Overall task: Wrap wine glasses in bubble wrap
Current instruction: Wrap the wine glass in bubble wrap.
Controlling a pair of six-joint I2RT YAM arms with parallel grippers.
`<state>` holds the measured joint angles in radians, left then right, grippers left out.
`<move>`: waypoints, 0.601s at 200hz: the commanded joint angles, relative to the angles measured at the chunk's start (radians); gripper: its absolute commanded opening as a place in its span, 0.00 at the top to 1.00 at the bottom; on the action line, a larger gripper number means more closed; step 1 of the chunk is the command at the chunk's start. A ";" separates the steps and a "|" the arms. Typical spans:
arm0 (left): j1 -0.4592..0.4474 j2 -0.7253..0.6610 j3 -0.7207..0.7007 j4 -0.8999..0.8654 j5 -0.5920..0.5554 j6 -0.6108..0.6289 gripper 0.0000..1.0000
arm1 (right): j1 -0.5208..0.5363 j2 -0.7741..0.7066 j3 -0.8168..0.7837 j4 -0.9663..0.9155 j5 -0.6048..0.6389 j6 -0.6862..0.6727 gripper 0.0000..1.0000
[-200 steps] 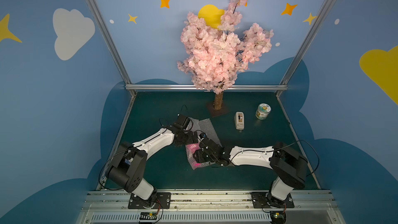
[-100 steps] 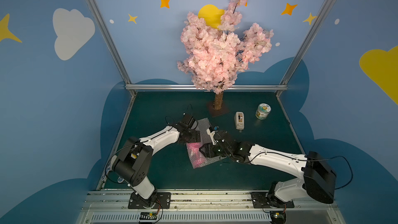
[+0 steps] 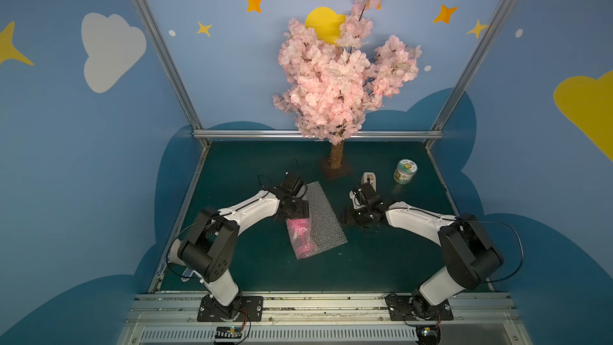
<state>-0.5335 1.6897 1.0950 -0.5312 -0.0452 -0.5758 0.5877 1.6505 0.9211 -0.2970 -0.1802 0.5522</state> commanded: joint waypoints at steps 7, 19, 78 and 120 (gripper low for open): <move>0.001 0.028 0.018 -0.069 -0.035 0.000 0.07 | -0.016 0.089 0.105 -0.037 -0.128 -0.127 0.40; 0.005 0.031 0.020 -0.074 -0.036 0.002 0.07 | -0.017 0.112 0.129 -0.039 -0.143 -0.139 0.39; 0.029 0.056 0.061 -0.117 -0.016 0.021 0.07 | -0.023 0.231 0.190 -0.039 -0.244 -0.134 0.39; 0.045 0.070 0.075 -0.116 0.009 0.046 0.08 | -0.023 0.290 0.194 0.018 -0.332 -0.089 0.43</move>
<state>-0.5037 1.7355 1.1618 -0.6037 -0.0422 -0.5579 0.5602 1.8835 1.1202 -0.2916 -0.4397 0.4374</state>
